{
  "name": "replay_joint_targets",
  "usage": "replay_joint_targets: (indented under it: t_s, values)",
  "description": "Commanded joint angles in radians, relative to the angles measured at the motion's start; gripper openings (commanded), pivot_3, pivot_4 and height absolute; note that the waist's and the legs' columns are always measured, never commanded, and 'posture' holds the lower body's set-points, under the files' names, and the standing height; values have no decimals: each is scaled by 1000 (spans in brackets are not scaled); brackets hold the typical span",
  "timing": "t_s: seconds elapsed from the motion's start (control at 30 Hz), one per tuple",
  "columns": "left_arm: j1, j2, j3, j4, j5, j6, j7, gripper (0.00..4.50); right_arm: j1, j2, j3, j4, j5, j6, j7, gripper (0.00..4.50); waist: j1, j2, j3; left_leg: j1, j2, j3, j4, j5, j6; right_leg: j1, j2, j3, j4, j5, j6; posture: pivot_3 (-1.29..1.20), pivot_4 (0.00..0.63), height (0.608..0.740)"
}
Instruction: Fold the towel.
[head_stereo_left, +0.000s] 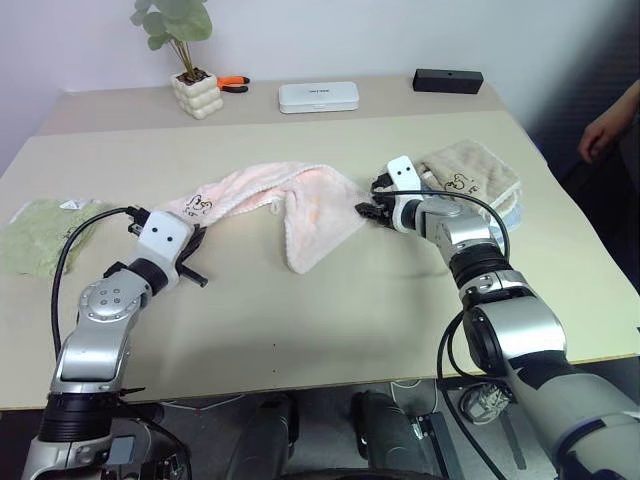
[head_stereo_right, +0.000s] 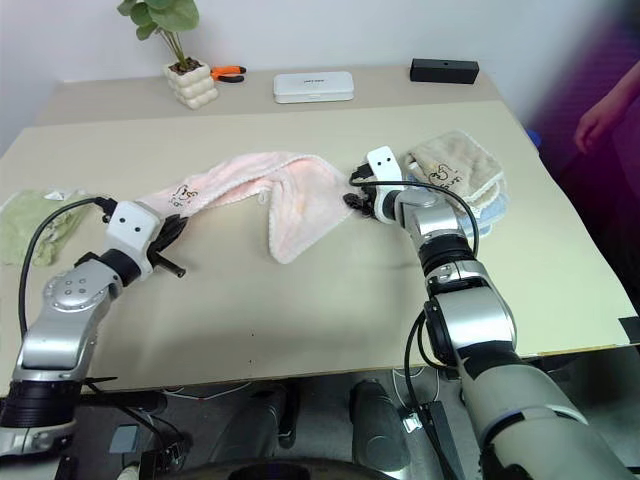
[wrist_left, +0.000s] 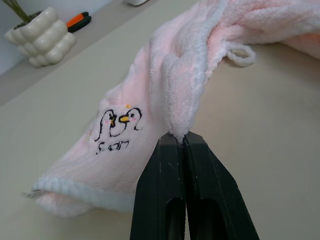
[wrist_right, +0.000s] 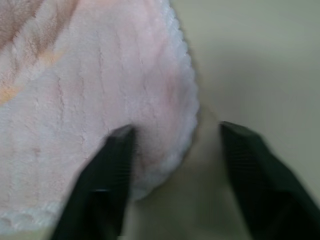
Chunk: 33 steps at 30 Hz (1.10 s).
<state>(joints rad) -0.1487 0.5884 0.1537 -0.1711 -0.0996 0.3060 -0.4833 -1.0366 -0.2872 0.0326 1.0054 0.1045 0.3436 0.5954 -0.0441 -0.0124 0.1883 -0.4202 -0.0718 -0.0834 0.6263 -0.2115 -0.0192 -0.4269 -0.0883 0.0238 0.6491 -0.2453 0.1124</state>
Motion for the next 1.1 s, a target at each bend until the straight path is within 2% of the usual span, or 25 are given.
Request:
replay_joint_targets:
  t_s: [0.03, 0.07, 0.2, 0.3, 0.5, 0.6, 0.67, 0.73, 0.93, 1.0, 1.1]
  values:
    - [11, 24, 36, -37, -12, 2, -10, 0, -43, 3, -27, -9, 6, -33, 9, 606, 0, 0, 0, 0, 0, 0, 0, 0, 0, 0, 0, 0, 0, 0, 0, 0, 150, 729]
    - [13, 27, 38, -35, -12, 1, -14, 0, -44, -1, -28, -11, 2, -42, 7, 118, 0, 0, 0, 0, 0, 0, 0, 0, 0, 0, 0, 0, 0, 0, 0, 0, 150, 729]
    - [-28, 46, 42, 20, -6, -24, -25, 0, -56, -33, -3, -28, -55, -150, -30, 42, 0, 0, 0, 0, 0, 0, 0, 0, 0, 0, 0, 0, 0, 0, 0, 0, 150, 729]
    - [-164, 60, 52, 152, 8, -67, 1, 0, -117, -68, -3, -15, -99, -272, -84, 42, 5, 1, 1, -1, 0, 0, 1, 0, 0, 0, 0, -1, 0, 0, 0, 0, 150, 729]
    - [-665, 129, 154, 587, 16, -257, 187, 0, -335, -144, -56, 54, -115, -483, -166, 42, -1, -2, 3, -7, -1, -1, 2, 1, -1, -6, 0, -1, 1, 1, 1, 0, 150, 729]
    - [-789, 182, 196, 706, -9, -318, 198, 0, -380, -166, -78, 53, -96, -531, -132, 42, -8, -2, 3, -6, 0, 1, -1, 1, -2, -7, 0, -1, -1, 0, 1, 0, 150, 729]
    - [-809, 217, 222, 731, -41, -316, 165, 0, -378, -179, -85, 18, -82, -547, -73, 42, -16, -1, 2, -6, 0, 2, -2, 0, -3, -7, 0, -1, -1, 0, 1, 0, 150, 729]
    - [-750, 244, 239, 697, -63, -313, 119, 0, -338, -190, -90, -45, -52, -543, 9, 42, -22, -1, 2, -6, -1, 3, -2, -1, -3, -8, -2, -1, -1, 0, 1, 0, 150, 729]
    - [-274, 227, 385, 275, -263, -124, -43, 0, -32, -236, -76, -448, 89, -354, 280, 42, -24, -1, 3, -7, 0, 3, 1, -2, 0, -8, -1, 0, 0, 0, 1, 0, 150, 729]
    - [-51, 212, 440, 131, -301, -63, -95, 0, 115, -289, -53, -614, 129, -251, 380, 42, -22, -1, 3, -8, 0, 2, 2, -2, 0, -9, -2, 0, 2, 0, 1, 0, 150, 729]
    - [121, 200, 496, 2, -372, 27, -127, 0, 241, -349, -43, -770, 173, -134, 456, 42, -10, -1, 3, -7, 0, 3, 2, -3, 0, -8, -5, 0, 1, 0, 1, 0, 150, 729]
